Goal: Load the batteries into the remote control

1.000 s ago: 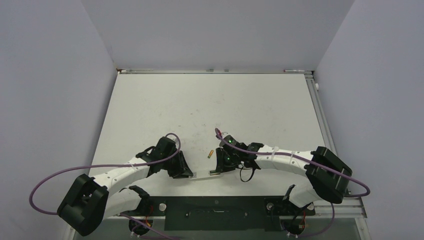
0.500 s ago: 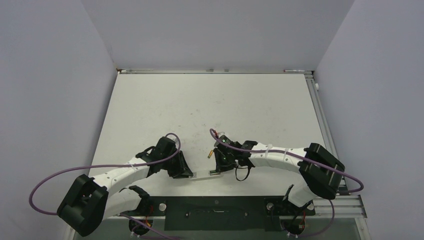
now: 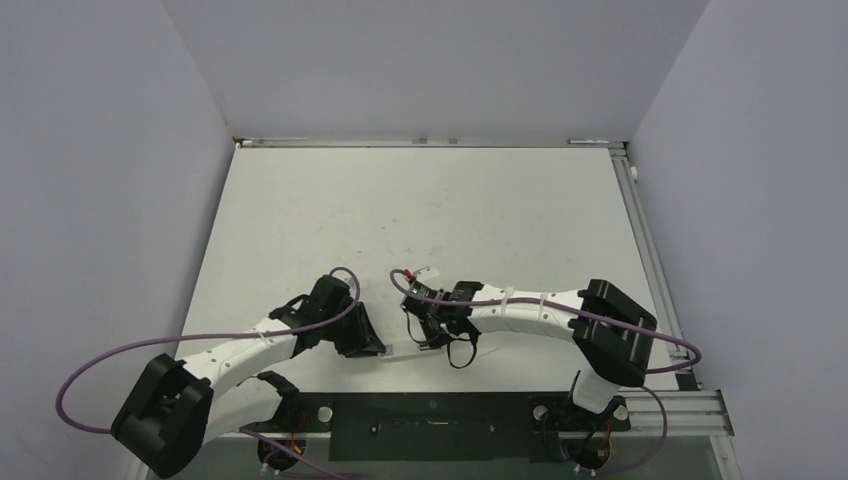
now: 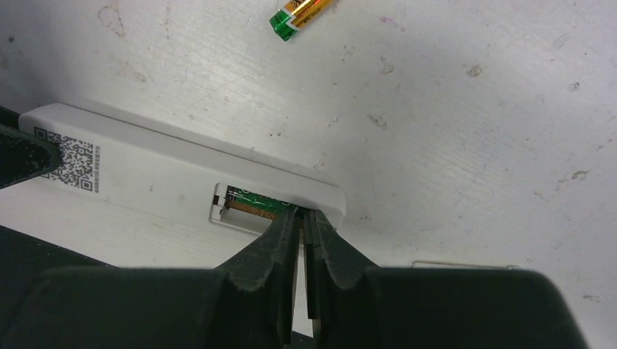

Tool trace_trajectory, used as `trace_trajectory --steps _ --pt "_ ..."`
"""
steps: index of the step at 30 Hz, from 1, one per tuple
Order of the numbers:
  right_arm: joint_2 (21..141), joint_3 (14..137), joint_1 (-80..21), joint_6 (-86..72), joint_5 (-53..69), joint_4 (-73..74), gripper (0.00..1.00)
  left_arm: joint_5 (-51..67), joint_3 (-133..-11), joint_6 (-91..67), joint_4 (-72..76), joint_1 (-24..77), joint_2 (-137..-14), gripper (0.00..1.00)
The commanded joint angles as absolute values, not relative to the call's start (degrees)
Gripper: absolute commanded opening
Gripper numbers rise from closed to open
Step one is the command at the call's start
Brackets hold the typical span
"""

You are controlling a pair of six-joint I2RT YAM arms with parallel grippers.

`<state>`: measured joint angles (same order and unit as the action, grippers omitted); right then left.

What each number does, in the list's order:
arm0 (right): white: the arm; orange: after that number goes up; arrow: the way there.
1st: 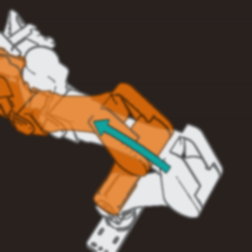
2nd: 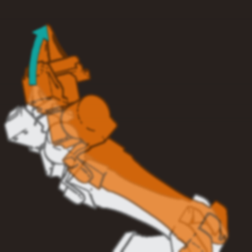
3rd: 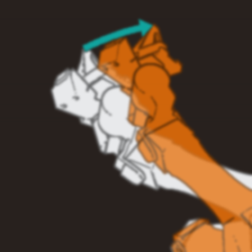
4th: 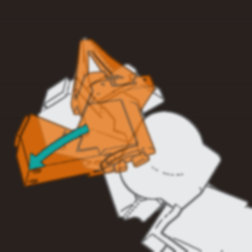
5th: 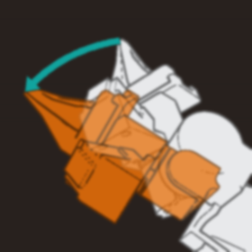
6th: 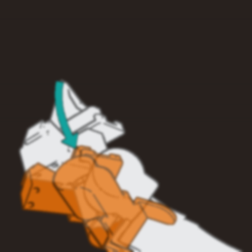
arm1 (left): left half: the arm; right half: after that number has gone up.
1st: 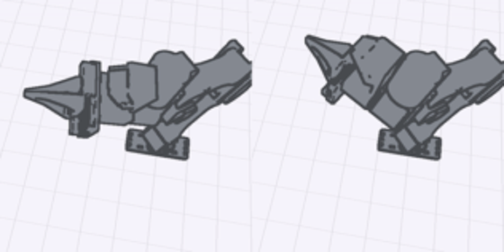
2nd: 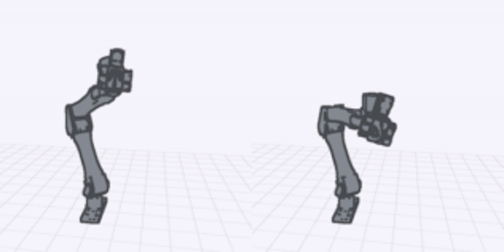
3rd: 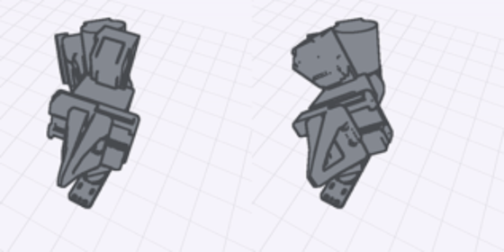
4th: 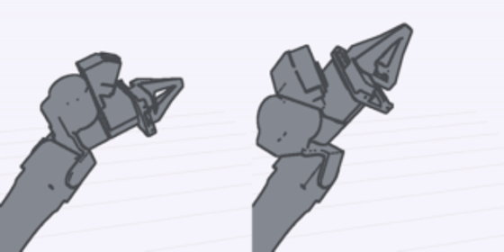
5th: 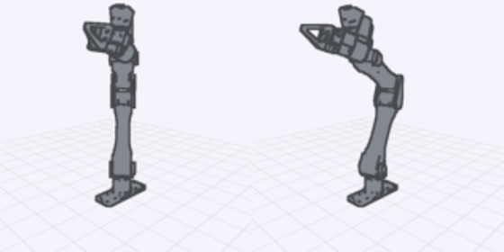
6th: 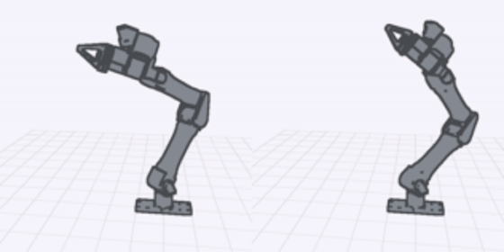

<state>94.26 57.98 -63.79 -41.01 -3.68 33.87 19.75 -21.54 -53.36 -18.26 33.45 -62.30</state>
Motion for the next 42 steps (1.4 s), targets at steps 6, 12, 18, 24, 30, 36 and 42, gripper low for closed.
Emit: trace_trajectory --steps 6,12,18,24,30,36,42 --pt "100.8 63.8 -68.6 -42.3 -9.9 38.5 0.09 21.0 -20.7 -52.8 -15.5 34.2 -60.6 0.23" --pt "99.8 67.4 -68.7 -42.2 -13.6 41.0 0.09 20.5 -21.1 -52.4 -16.6 34.1 -59.9 0.26" --pt "97.3 70.3 -68.4 -41.5 -16.7 43.3 0.10 19.2 -23.0 -51.6 -18.8 34.1 -59.9 0.27" --pt "93.2 69.1 -66.5 -39.8 -18.0 43.7 0.11 16.8 -26.0 -50.4 -23.2 34.1 -59.4 0.33" --pt "88.5 64.5 -62.3 -36.6 -15.0 40.7 0.15 15.7 -28.4 -49.7 -27.9 34.2 -57.6 0.46" --pt "85.2 59.6 -58.3 -33.7 -11.0 37.4 0.15 19.1 -29.2 -50.3 -31.3 34.8 -56.1 0.49" --pt "84.5 56.1 -54.9 -30.9 -5.2 32.6 0.09 19.4 -30.3 -53.3 -34.3 38.8 -54.2 0.47"
